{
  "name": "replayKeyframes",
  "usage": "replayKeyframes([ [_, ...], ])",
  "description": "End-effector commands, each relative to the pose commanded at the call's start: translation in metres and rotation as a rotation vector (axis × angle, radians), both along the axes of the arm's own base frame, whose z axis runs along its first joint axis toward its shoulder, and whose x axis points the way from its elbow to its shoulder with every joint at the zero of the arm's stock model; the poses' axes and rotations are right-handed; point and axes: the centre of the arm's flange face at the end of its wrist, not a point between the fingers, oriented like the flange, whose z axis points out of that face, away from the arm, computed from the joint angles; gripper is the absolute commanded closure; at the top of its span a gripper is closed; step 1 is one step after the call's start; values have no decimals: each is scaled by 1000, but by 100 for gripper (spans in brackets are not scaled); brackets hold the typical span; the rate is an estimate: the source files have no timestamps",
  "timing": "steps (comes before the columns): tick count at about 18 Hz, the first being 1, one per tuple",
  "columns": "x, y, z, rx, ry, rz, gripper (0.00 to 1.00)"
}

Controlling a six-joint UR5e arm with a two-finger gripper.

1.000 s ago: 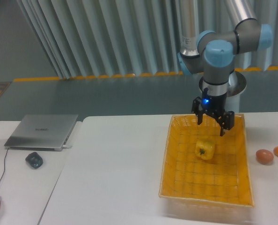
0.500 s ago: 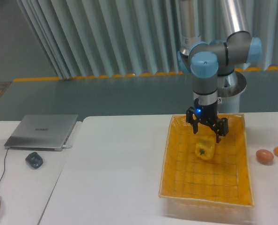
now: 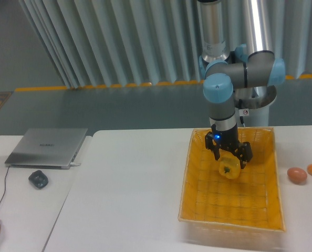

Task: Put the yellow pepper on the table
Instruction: 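Lower the gripper and close it on the yellow pepper, then lift the yellow pepper out of the basket toward the egg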

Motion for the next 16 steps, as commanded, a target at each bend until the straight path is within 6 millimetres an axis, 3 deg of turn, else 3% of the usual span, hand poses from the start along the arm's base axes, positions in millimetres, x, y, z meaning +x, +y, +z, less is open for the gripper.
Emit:
replayKeyframes([
  [7,1,7,-9,-25,20,-10,1],
  [9,0,7,-12,-37,28,-9,13],
  [11,-1,7,-11,-38,31,-9,41],
  [12,-1,8,-10,-37,32,-9,49],
  [14,-1,8,-10,-35,33,-7,56],
  [16,-2,9,-7,-29,35,-7,57],
])
